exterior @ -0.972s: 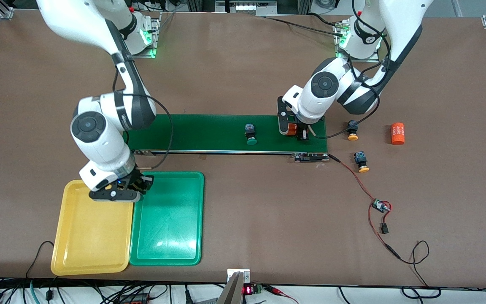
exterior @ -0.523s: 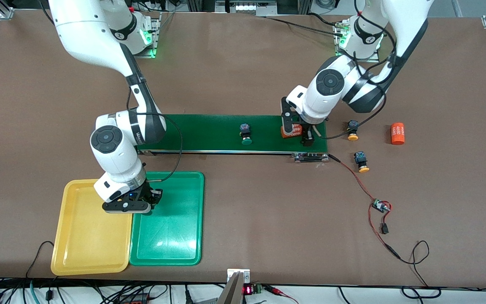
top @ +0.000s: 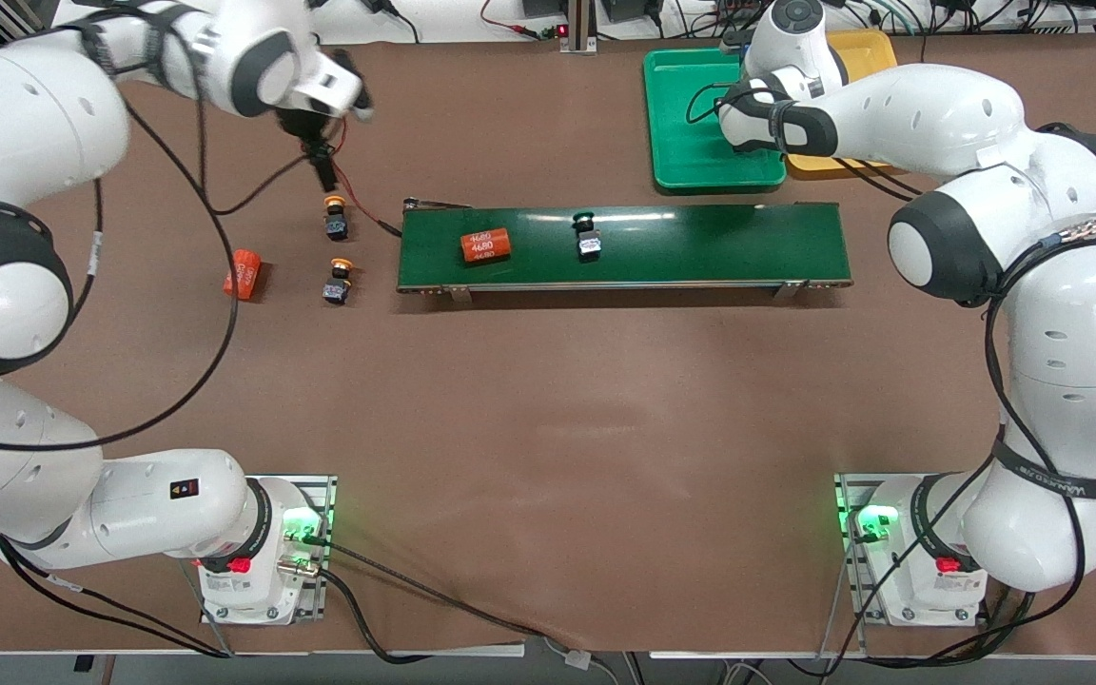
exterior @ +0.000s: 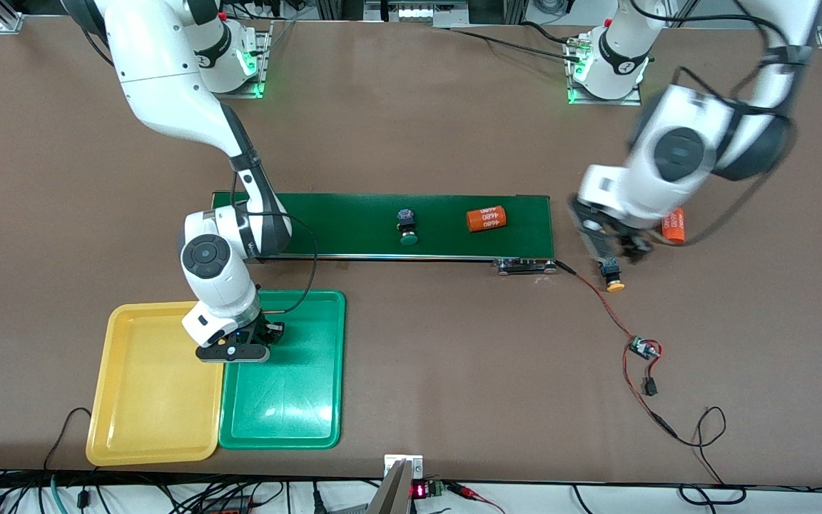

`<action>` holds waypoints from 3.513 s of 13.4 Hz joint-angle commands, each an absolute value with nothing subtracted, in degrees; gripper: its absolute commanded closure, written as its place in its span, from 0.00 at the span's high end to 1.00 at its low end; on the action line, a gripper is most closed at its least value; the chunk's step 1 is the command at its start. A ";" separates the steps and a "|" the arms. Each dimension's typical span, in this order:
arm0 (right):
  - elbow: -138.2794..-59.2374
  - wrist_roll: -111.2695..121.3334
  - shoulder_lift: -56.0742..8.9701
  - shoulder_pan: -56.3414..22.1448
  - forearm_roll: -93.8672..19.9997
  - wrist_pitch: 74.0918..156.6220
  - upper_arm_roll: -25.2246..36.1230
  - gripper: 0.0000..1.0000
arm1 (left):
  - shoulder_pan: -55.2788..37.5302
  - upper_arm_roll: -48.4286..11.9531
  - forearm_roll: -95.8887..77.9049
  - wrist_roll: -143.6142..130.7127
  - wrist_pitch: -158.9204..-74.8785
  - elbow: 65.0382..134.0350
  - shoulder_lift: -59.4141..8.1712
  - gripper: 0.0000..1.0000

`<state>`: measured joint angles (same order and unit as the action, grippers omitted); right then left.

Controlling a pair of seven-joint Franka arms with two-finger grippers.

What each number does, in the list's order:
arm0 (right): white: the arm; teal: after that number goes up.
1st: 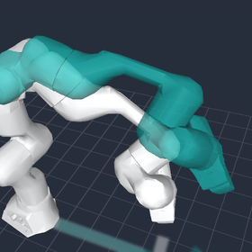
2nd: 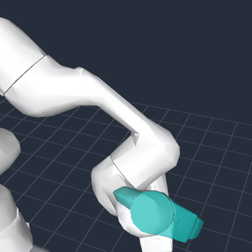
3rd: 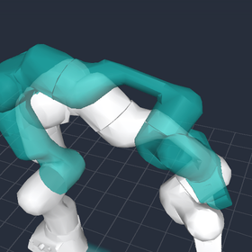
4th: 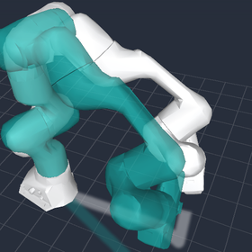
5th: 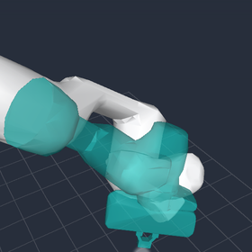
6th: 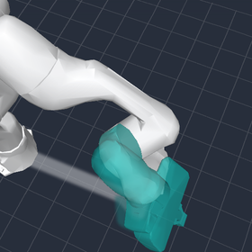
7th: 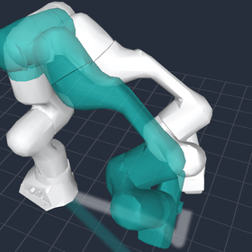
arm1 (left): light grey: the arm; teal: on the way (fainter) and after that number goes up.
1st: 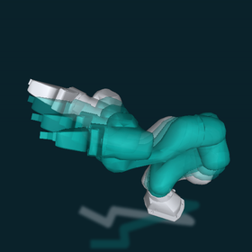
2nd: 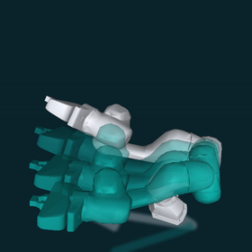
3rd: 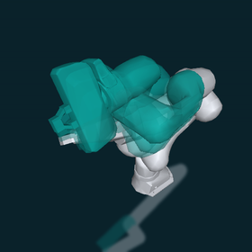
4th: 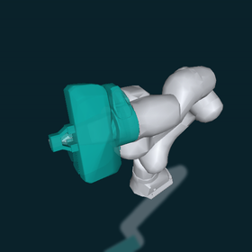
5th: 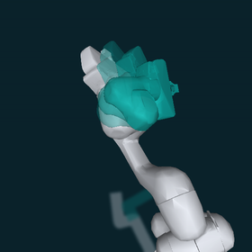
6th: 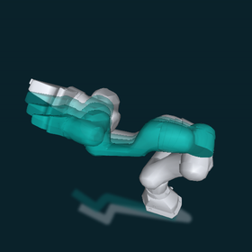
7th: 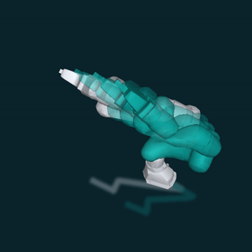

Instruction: Sort buttons by color to trays

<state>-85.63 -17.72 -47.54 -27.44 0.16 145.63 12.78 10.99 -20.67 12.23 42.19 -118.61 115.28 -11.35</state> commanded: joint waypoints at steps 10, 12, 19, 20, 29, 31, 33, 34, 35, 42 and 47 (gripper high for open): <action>-87.70 -25.48 -37.02 -31.97 -3.69 132.37 11.78 1.00 | 13.89 -6.34 10.55 11.89 -118.29 121.53 -16.26 1.00; -91.74 -26.89 -34.20 -35.14 -3.69 132.36 11.78 1.00 | 14.32 -4.58 10.63 11.34 -123.54 125.22 -16.26 1.00; -100.90 -33.92 -28.30 -43.85 -3.78 132.28 11.69 1.00 | 15.12 -3.08 10.63 12.04 -146.60 138.52 -16.26 0.88; -100.99 -33.93 -28.30 -45.08 -3.78 132.28 11.69 1.00 | 15.12 -3.08 10.63 12.13 -146.51 138.52 -16.26 0.59; -103.89 -34.01 -25.58 -47.73 -3.96 125.79 10.99 1.00 | 14.33 -8.17 10.81 18.27 -120.11 124.84 -10.81 0.13; -103.89 -33.66 -24.53 -47.20 -3.96 124.63 10.99 1.00 | 14.15 -14.20 10.55 23.70 -112.71 119.91 -10.90 0.14; -103.71 -33.49 -23.91 -47.02 -4.04 123.84 10.99 1.00 | 14.06 -20.01 10.55 24.87 -110.04 118.39 -10.99 0.14; -103.71 -33.49 -23.99 -47.20 -4.04 123.92 10.99 1.00 | 14.06 -23.78 10.55 25.22 -110.04 118.39 -10.99 0.15; -103.71 -33.57 -24.43 -47.63 -4.04 123.93 10.99 1.00 | 13.98 -26.25 10.46 25.31 -110.47 118.39 -11.42 0.15; -105.91 -33.31 -25.75 -47.64 -4.04 123.66 10.02 1.00 | 9.68 -34.89 8.26 43.39 -126.28 118.82 -18.01 0.16; -105.91 -32.70 -28.56 -46.67 -4.04 123.66 10.11 0.93 | 4.66 -36.04 9.05 41.22 -134.28 119.44 -23.28 0.18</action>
